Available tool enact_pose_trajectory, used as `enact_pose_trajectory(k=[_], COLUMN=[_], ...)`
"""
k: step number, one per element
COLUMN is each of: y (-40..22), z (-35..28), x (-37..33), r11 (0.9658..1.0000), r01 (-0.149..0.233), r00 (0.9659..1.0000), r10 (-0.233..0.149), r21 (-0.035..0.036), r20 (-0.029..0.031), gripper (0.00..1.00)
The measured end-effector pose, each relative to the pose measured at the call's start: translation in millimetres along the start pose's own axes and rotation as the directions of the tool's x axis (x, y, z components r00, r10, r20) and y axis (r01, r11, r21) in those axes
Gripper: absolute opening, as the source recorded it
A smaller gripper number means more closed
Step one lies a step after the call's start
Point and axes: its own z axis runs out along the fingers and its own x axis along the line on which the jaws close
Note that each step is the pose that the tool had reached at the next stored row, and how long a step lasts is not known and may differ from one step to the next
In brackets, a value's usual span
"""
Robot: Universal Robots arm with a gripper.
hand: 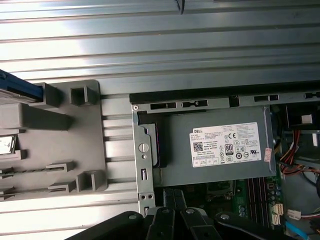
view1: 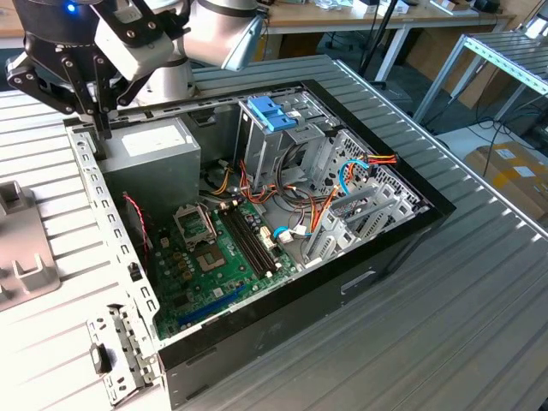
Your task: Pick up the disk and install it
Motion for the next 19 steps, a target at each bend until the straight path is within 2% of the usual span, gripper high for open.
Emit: enact_pose_trajectory(k=[19], y=[-0.5], z=[-0.2], x=[7.2], r11=[1.0], r01=[0.0], r00=[1.0], r10=[0.0], r21=[0.0], r20=[0.0], gripper=[0.11])
